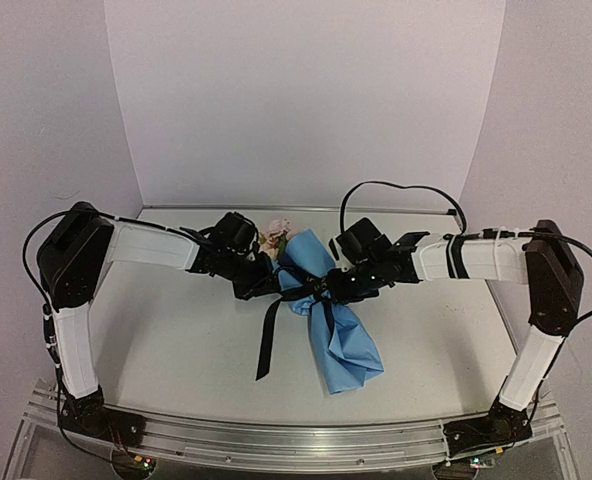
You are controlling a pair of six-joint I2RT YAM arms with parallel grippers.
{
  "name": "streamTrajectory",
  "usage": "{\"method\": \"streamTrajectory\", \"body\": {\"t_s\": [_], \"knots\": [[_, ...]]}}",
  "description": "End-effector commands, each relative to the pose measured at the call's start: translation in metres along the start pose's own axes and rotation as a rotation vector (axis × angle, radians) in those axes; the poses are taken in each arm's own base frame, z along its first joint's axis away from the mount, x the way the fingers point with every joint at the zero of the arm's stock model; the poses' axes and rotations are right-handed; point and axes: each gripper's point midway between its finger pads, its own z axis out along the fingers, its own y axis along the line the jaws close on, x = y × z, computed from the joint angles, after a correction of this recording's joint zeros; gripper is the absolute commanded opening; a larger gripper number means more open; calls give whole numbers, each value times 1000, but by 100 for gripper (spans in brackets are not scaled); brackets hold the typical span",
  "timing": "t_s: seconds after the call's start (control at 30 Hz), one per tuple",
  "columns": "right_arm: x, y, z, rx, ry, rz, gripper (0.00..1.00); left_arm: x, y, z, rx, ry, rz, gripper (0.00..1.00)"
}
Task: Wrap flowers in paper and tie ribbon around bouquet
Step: Cross the half-tied ribbon over the folded bouquet.
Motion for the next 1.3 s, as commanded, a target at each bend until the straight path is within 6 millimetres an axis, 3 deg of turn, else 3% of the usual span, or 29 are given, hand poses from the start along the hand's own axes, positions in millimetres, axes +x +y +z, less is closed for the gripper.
{"method": "streamTrajectory", "body": {"t_s": [0.0,0.3,0.67,1.03,1.27], "knots": [[-7,-1,-21,10,-46,-3,0,-28,-19,-30,-17,-89,100,0],[10,-11,-28,27,-14,-7,0,-54,-10,-51,-105,-150,181,0],[33,-34,-31,109,28,-18,0,-63,-15,-47,-119,-132,267,1],[29,-25,-35,74,30,5,0,-48,-17,-30,-10,-79,166,25],[29,-24,-33,71,36,6,0,-37,-24,-33,34,-79,128,40]]}}
